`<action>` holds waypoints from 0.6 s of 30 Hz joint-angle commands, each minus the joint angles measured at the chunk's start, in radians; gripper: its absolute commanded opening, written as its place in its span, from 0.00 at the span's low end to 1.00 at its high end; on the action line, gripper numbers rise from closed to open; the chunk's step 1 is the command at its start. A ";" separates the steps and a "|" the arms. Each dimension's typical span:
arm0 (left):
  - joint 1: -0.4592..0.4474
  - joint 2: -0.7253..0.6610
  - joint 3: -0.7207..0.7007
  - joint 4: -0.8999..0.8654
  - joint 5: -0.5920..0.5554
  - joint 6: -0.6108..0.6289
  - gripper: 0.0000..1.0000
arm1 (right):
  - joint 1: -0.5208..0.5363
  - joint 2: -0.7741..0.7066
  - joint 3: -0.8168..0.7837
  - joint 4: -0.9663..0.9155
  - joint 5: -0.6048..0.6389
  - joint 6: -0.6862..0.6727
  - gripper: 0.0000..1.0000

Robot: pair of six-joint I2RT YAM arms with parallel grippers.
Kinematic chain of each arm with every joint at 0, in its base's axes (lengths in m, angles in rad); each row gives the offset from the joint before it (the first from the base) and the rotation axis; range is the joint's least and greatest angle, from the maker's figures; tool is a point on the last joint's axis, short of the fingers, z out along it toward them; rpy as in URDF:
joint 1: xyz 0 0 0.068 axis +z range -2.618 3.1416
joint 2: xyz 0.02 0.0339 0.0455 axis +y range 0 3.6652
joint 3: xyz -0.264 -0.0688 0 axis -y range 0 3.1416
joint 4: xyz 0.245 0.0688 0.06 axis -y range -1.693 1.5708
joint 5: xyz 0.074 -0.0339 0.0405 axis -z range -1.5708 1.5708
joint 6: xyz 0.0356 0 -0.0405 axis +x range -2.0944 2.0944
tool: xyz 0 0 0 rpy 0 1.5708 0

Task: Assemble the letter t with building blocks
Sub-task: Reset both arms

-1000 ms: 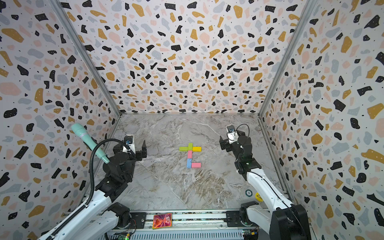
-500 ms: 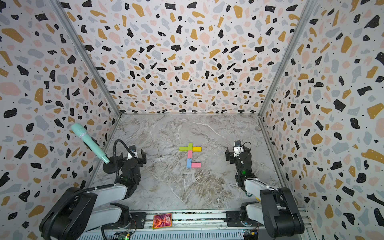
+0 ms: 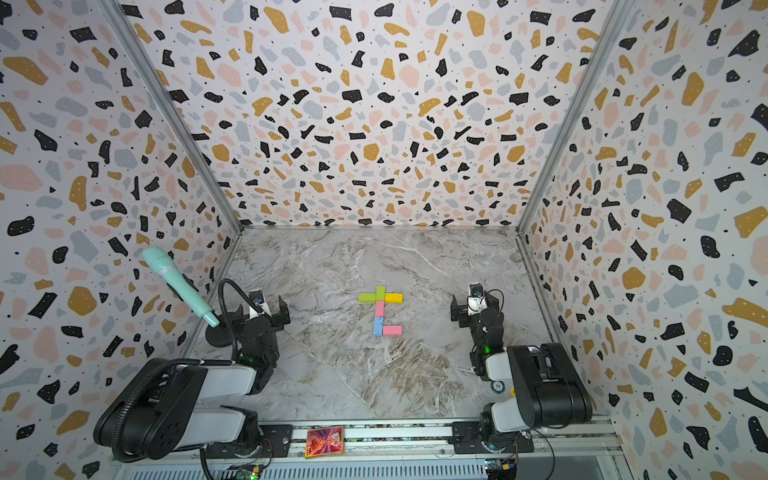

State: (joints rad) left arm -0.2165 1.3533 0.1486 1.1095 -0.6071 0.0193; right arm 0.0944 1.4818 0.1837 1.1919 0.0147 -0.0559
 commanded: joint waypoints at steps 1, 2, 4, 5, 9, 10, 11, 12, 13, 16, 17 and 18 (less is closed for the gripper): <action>0.017 0.003 0.014 0.072 0.028 -0.019 0.99 | -0.007 0.004 0.031 0.034 0.019 0.032 0.99; 0.019 0.002 0.010 0.078 0.029 -0.023 0.99 | -0.020 0.009 0.044 0.009 -0.005 0.042 0.99; 0.028 0.016 -0.008 0.108 0.028 -0.042 0.99 | -0.029 0.004 0.044 0.004 -0.019 0.040 0.99; 0.029 0.053 -0.021 0.176 0.017 -0.035 1.00 | -0.027 0.004 0.042 0.012 -0.019 0.040 0.99; 0.031 0.036 -0.006 0.119 0.024 -0.044 1.00 | -0.027 0.003 0.042 0.009 -0.019 0.040 0.99; 0.034 0.038 -0.010 0.133 0.027 -0.044 1.00 | -0.027 0.004 0.041 0.011 -0.019 0.039 0.99; 0.034 0.054 -0.009 0.155 0.024 -0.042 0.99 | -0.027 0.004 0.041 0.009 -0.019 0.038 0.99; 0.038 0.057 -0.007 0.153 0.029 -0.045 0.99 | -0.028 0.004 0.041 0.010 -0.019 0.039 0.99; 0.045 0.051 0.000 0.128 0.041 -0.052 0.99 | -0.027 0.003 0.042 0.010 -0.018 0.038 0.99; 0.064 0.051 0.009 0.111 0.064 -0.065 0.99 | -0.028 0.003 0.043 0.011 -0.018 0.039 0.99; 0.066 0.051 0.009 0.109 0.066 -0.065 1.00 | -0.027 0.004 0.042 0.009 -0.018 0.039 0.99; 0.066 0.050 0.009 0.108 0.066 -0.064 0.99 | -0.027 0.004 0.043 0.008 -0.018 0.039 0.99</action>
State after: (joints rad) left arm -0.1581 1.4059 0.1417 1.1877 -0.5575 -0.0273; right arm 0.0692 1.5005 0.2054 1.1831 0.0036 -0.0269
